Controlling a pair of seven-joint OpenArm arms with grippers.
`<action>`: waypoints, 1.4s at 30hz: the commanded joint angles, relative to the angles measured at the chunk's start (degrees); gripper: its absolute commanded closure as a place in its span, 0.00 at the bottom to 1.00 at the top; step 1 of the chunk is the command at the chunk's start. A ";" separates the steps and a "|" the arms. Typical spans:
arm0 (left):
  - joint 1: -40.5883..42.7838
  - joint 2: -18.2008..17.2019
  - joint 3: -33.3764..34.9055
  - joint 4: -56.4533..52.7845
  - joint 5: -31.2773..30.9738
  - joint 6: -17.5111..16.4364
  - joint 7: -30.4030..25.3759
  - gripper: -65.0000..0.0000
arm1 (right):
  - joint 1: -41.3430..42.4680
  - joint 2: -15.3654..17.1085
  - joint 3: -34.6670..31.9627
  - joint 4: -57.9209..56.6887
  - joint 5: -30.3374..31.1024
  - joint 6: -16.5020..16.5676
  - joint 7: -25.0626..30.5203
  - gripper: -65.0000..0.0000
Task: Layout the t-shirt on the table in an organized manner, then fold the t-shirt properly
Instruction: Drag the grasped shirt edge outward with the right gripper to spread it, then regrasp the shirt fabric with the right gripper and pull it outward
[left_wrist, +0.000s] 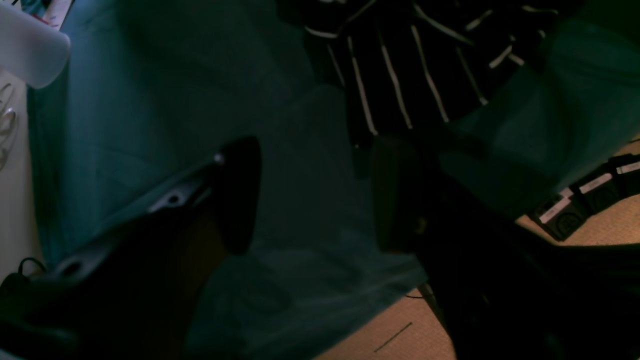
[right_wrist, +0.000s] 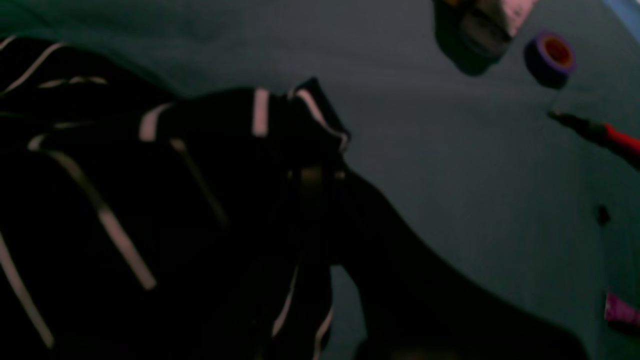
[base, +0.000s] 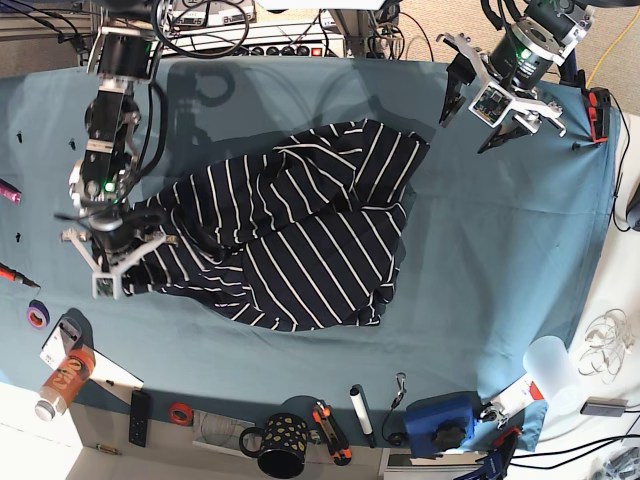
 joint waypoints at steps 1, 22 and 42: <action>0.48 -0.15 -0.13 1.01 -0.61 0.17 -1.46 0.46 | 1.57 0.81 0.20 0.96 -0.28 0.68 -0.72 0.86; 0.59 -0.13 -0.13 1.01 -0.61 0.20 -1.49 0.46 | -0.24 0.61 27.10 18.93 38.71 12.74 -14.53 0.66; 0.61 -0.13 -0.13 1.01 -0.61 0.20 -1.46 0.46 | -13.86 -3.54 28.59 18.45 45.33 18.64 -18.99 0.51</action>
